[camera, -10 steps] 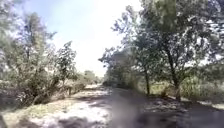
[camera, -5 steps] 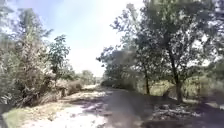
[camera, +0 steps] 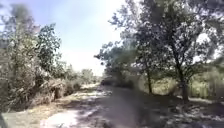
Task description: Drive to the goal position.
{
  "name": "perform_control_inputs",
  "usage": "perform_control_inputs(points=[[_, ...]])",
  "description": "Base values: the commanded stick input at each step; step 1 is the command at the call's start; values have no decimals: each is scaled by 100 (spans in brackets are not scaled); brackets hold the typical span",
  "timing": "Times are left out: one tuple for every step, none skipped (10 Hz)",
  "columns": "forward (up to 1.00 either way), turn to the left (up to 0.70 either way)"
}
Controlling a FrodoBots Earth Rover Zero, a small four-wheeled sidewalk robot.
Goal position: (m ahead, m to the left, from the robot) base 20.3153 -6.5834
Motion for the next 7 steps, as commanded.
perform_control_inputs(points=[[70,0],[70,0],[70,0],[70,0],[70,0],[70,0],[70,0]])
